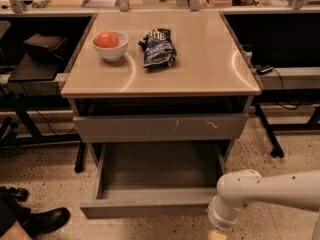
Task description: Close middle drawer
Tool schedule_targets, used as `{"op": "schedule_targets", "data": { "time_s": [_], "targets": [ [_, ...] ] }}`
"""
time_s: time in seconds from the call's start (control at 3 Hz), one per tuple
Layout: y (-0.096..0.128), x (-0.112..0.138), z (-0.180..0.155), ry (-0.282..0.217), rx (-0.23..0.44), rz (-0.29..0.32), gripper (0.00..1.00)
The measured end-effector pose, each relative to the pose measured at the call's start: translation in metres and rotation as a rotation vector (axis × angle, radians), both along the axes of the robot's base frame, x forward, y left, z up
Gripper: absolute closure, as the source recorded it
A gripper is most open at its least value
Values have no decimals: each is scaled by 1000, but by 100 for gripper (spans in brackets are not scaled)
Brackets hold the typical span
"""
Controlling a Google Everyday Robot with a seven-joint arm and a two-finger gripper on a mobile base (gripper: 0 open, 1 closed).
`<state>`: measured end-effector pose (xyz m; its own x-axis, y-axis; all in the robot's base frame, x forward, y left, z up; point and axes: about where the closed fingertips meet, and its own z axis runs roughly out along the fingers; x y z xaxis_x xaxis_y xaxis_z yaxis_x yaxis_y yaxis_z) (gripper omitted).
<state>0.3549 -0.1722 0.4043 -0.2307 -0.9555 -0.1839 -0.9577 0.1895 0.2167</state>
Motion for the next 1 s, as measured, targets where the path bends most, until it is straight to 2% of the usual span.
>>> {"op": "schedule_targets", "data": {
  "time_s": [0.33,0.67,1.0],
  "targets": [
    [0,0,0,0,0,0,0],
    [-1,27,-5,6,35,-45,0],
    [3,65,3,-45,56,-73,0]
  ]
}}
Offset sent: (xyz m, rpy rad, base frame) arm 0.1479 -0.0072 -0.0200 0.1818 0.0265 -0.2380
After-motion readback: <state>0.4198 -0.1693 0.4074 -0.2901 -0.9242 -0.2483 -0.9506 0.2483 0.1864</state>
